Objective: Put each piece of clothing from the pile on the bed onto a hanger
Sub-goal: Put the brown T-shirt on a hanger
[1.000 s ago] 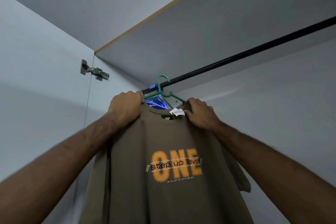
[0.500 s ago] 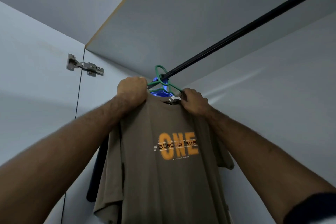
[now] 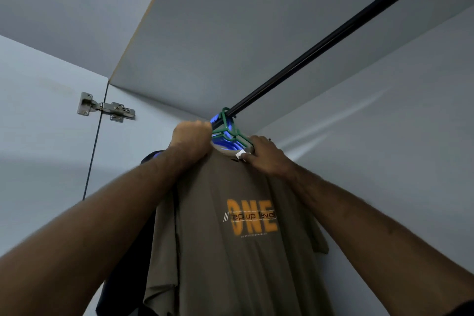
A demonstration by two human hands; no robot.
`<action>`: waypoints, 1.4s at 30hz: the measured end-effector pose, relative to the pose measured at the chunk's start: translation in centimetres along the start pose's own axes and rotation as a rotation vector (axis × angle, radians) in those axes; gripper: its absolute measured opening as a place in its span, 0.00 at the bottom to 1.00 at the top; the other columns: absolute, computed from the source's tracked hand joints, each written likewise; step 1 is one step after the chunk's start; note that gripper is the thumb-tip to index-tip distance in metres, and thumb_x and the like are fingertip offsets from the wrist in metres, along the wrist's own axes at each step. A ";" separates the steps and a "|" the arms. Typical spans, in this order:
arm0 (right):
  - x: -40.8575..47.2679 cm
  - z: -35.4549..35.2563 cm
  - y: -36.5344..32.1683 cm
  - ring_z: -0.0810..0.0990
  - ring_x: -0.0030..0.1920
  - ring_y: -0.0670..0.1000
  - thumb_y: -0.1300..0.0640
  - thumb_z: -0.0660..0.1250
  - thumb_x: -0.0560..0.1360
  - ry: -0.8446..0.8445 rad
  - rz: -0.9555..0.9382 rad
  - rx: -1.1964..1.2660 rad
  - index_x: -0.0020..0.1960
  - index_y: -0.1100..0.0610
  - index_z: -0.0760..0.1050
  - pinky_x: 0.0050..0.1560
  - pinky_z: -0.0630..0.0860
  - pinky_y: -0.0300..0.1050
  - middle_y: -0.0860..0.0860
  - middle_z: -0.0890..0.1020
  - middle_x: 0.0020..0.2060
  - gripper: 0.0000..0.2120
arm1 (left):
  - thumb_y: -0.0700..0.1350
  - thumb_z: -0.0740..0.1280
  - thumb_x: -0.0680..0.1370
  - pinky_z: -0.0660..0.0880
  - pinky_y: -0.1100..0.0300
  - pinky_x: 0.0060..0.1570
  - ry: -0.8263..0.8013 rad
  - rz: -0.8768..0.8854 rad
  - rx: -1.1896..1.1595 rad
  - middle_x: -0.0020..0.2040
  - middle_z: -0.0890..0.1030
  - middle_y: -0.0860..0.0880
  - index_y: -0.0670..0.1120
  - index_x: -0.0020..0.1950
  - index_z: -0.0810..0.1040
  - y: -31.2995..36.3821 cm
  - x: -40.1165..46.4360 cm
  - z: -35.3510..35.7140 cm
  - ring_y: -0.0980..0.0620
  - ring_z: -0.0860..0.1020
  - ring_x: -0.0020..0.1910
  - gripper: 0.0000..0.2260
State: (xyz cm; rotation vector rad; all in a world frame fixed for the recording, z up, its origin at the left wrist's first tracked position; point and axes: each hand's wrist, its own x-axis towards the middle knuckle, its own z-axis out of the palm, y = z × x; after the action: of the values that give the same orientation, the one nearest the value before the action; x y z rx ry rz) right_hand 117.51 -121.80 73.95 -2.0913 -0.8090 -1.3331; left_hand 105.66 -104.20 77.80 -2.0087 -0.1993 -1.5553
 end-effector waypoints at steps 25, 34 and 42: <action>-25.6 8.8 -5.9 0.48 0.81 0.52 0.32 0.54 0.79 0.027 -0.386 -0.121 0.82 0.56 0.49 0.78 0.51 0.61 0.52 0.49 0.82 0.41 | 0.64 0.50 0.82 0.52 0.37 0.76 -0.164 0.210 -0.112 0.81 0.57 0.44 0.44 0.81 0.59 1.0 -31.5 0.0 0.42 0.53 0.81 0.33; -43.7 13.1 -22.8 0.46 0.82 0.54 0.35 0.57 0.79 -0.293 -0.470 0.179 0.82 0.57 0.49 0.79 0.45 0.62 0.54 0.48 0.82 0.41 | 0.64 0.46 0.83 0.51 0.36 0.76 -0.545 0.039 -0.051 0.82 0.51 0.43 0.43 0.82 0.52 -8.6 -55.6 -9.7 0.42 0.48 0.81 0.34; -58.9 13.3 -43.9 0.43 0.82 0.52 0.37 0.60 0.80 -0.556 -0.585 0.467 0.82 0.55 0.47 0.79 0.45 0.62 0.52 0.46 0.82 0.40 | 0.64 0.47 0.84 0.49 0.36 0.76 -0.800 -0.150 0.079 0.82 0.49 0.44 0.43 0.82 0.52 -19.4 -73.4 -23.9 0.44 0.46 0.81 0.34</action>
State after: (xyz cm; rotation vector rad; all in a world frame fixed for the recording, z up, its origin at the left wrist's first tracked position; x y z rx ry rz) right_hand 74.12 -94.48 19.67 -1.9088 -1.8744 -0.6748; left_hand 54.30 -84.20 20.35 -2.4877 -0.7163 -0.7189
